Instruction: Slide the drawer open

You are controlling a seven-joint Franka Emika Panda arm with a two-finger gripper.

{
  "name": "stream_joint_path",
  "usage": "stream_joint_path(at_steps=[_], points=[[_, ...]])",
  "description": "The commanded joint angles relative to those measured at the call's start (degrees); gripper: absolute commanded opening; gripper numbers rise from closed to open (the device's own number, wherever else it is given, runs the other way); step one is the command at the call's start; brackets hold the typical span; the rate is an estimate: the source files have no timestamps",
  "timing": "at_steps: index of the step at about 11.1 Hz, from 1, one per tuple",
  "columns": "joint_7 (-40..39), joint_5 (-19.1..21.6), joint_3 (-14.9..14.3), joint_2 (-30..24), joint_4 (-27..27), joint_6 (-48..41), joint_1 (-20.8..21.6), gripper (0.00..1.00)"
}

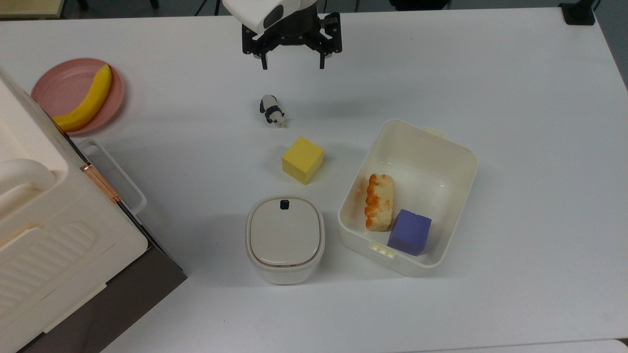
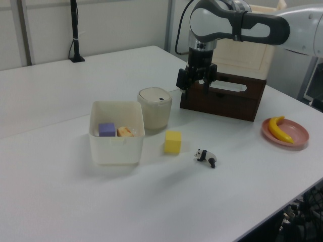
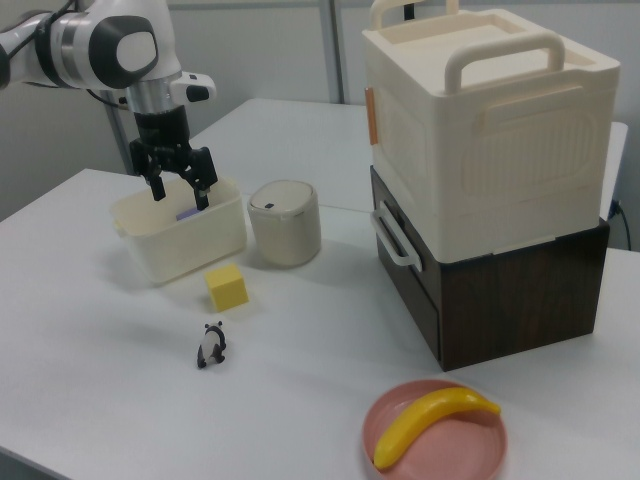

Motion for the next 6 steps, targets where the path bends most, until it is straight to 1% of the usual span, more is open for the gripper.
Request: stream_joint_path(at_steps=[1,2,4,5,6], points=[[-2.1,0.95,-0.43,-1.11,-1.84,1.13,-0.09,1.0],[-2.89,0.95,-0.52,-1.02,-1.84,1.13,-0.35,1.0],[-3.25,1.04,-0.43,-1.02,-1.84,1.31,-0.53,0.92],[-3.25,1.04,-0.43,-0.94,-1.93,2.09,-0.53,0.9],[-3.25,1.04,-0.43,-1.02,-2.36,2.79,-0.53,0.84]])
